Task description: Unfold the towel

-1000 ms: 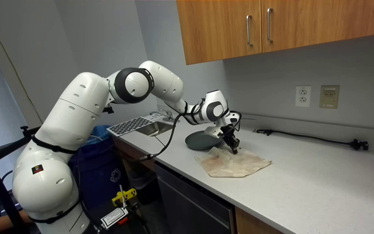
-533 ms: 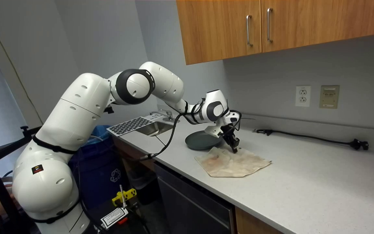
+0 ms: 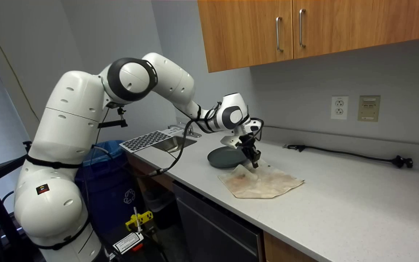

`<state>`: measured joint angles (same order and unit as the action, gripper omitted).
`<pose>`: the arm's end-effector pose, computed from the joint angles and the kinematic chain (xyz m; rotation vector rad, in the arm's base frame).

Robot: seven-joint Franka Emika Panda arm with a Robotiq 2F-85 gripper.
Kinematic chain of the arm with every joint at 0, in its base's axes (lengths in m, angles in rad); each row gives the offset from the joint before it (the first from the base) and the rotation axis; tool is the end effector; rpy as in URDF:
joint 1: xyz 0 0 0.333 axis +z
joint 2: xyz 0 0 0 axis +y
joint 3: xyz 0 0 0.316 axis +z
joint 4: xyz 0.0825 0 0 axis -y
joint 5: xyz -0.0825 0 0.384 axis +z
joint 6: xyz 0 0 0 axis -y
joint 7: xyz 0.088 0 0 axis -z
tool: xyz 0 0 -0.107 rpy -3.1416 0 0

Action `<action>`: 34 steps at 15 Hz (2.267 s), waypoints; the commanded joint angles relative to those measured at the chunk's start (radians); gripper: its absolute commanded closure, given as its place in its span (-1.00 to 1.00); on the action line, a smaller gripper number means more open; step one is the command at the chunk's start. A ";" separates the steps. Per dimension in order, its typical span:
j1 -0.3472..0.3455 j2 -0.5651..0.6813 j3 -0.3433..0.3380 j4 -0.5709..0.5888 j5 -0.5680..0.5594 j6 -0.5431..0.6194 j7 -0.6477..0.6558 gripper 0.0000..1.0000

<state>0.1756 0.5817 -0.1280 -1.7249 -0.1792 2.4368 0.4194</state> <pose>0.6828 0.0415 0.2633 2.9552 -0.3220 0.2573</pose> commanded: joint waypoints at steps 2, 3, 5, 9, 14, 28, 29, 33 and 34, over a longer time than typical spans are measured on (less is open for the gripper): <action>0.028 -0.262 -0.004 -0.293 -0.078 0.039 0.000 1.00; 0.030 -0.309 -0.002 -0.341 -0.102 0.049 0.004 1.00; 0.034 -0.412 0.005 -0.440 -0.165 0.070 0.019 1.00; 0.010 -0.603 0.055 -0.621 -0.250 0.108 0.041 1.00; -0.035 -0.776 0.146 -0.758 -0.231 0.123 0.031 0.44; -0.158 -0.988 0.313 -0.921 -0.222 0.244 0.018 -1.00; -0.159 -0.991 0.315 -0.924 -0.214 0.244 0.010 -1.00; -0.163 -0.947 0.328 -0.892 -0.191 0.218 0.002 -1.00; -0.163 -0.948 0.329 -0.895 -0.190 0.218 0.002 -1.00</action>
<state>0.0420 -0.3636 0.1703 -2.6192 -0.3936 2.6529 0.4405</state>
